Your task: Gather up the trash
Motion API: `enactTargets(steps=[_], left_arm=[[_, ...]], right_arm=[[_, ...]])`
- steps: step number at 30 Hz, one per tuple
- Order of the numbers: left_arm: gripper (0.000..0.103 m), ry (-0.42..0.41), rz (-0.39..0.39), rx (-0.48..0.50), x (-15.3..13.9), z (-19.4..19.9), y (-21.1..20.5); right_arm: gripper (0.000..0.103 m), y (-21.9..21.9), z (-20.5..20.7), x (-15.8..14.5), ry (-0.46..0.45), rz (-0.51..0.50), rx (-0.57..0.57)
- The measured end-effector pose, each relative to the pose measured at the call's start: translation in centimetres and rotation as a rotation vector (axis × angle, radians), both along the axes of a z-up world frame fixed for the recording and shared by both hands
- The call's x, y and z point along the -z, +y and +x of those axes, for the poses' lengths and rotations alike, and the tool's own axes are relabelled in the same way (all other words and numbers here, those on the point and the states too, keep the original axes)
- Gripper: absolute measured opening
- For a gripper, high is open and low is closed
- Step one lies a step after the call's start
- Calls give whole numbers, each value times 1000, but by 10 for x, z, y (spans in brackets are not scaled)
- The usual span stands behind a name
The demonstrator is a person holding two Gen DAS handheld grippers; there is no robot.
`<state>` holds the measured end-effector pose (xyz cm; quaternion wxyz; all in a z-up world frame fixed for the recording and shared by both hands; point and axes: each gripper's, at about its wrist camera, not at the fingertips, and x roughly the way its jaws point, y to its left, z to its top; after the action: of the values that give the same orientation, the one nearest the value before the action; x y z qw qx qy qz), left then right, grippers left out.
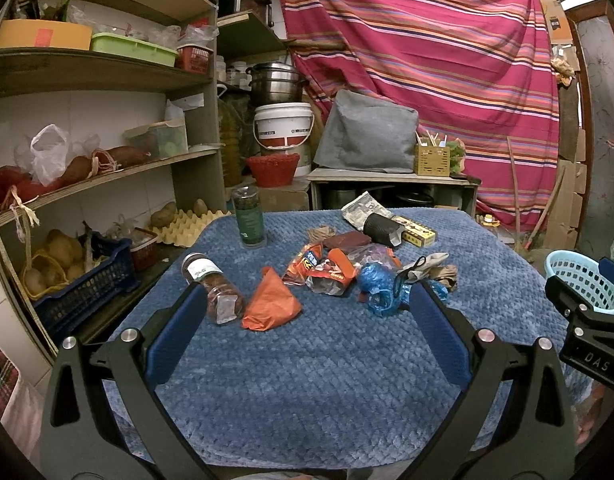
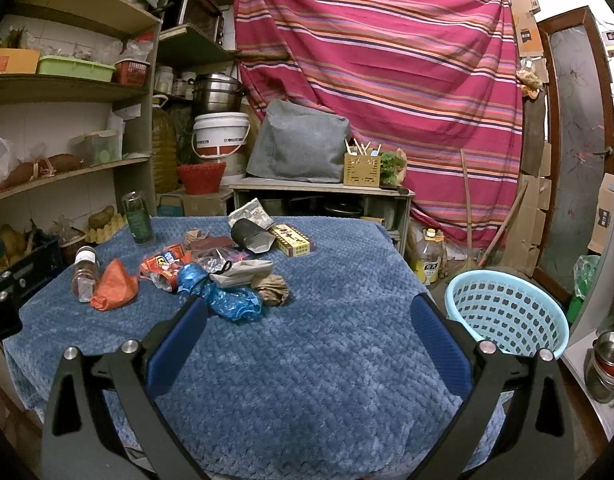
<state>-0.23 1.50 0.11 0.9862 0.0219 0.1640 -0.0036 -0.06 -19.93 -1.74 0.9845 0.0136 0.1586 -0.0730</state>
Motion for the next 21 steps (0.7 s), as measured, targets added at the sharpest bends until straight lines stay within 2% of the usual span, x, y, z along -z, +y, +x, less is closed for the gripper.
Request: enactTargets(steps=[16,17,21], left_arm=[[98,1,4,-4,-3,-4,17],[98,1,4,-2,-1,-2,4],[98,0,6,-3,-1,-3,7]], right_arm=[[99,1,-1,-1,0,-5,-1],[99,1,-2,-2,0,-6,-1],[99,1,-2,-2,0,-7,-1]])
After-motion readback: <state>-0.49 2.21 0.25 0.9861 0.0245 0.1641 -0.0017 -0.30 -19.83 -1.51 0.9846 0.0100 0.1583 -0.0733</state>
